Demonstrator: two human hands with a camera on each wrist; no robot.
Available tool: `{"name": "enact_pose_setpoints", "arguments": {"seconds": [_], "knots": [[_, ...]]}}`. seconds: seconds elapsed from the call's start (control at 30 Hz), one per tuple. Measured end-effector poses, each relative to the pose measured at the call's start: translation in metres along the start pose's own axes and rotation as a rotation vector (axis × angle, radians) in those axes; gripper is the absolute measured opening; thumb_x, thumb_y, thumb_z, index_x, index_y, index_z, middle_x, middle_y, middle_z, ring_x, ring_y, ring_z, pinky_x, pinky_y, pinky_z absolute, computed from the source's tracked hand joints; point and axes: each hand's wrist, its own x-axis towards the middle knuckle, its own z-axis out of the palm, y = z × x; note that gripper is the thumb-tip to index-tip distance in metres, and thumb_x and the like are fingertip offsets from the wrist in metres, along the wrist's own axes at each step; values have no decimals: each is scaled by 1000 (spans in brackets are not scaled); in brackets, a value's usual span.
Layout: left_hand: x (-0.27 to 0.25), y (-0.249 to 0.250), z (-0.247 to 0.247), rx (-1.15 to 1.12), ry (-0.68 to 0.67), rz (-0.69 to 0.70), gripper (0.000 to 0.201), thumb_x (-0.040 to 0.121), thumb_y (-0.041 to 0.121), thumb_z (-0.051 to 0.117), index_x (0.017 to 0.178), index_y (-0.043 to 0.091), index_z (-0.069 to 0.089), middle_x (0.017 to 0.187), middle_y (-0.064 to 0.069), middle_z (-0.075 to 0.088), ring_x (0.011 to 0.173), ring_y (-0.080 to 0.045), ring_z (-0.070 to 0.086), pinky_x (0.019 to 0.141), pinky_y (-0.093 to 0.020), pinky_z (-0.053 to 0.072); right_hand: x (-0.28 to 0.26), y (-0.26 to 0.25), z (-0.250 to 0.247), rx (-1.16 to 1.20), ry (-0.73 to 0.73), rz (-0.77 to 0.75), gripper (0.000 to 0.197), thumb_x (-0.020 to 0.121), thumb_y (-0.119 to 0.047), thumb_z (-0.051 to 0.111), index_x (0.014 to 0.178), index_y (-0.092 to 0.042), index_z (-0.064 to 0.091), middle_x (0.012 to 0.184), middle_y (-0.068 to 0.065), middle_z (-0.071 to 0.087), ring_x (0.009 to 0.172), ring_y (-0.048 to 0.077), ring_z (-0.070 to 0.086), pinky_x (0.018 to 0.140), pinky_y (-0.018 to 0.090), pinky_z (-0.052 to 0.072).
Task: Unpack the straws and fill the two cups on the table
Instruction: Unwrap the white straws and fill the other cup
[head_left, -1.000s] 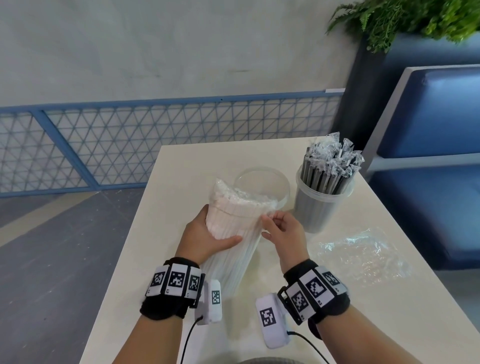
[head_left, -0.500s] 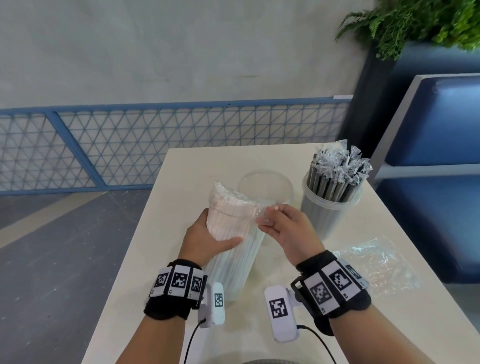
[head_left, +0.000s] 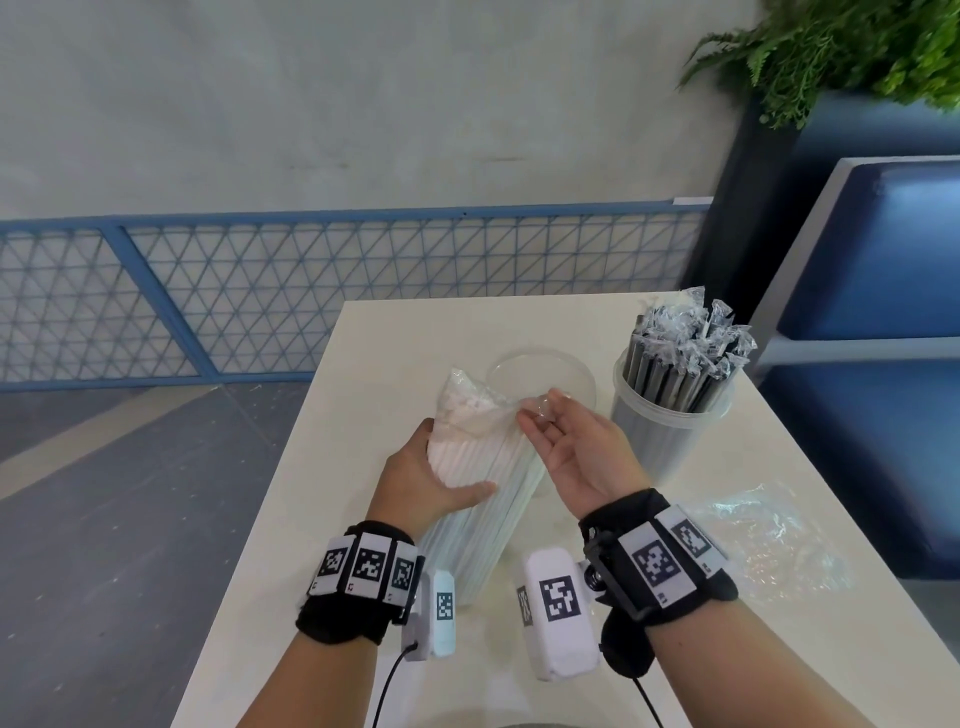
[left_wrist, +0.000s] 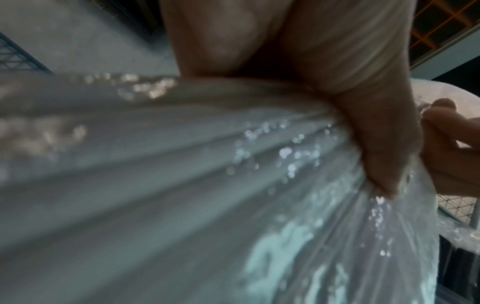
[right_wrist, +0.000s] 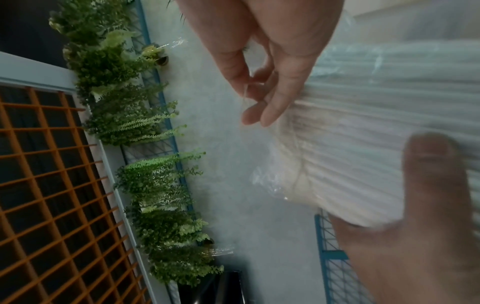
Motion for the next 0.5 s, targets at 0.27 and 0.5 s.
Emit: {"name": "enact_pose_setpoints", "arguments": {"seconds": [0.27, 0.5], "knots": [[0, -2, -3, -70, -57, -45, 69, 56, 28, 88, 111, 35, 47, 97, 20, 59, 91, 1, 57, 70, -9, 41, 11, -34, 10, -30, 5, -134, 9, 96, -18, 46, 94, -12, 52, 89, 5, 63, 78, 16, 70, 76, 30, 57], [-1, 1, -5, -65, -69, -44, 71, 57, 29, 88, 113, 35, 45, 98, 21, 56, 93, 1, 53, 72, -12, 40, 4, -7, 8, -1235, -270, -490, 16, 92, -10, 50, 96, -15, 65, 90, -3, 68, 84, 8, 61, 79, 14, 45]]}}
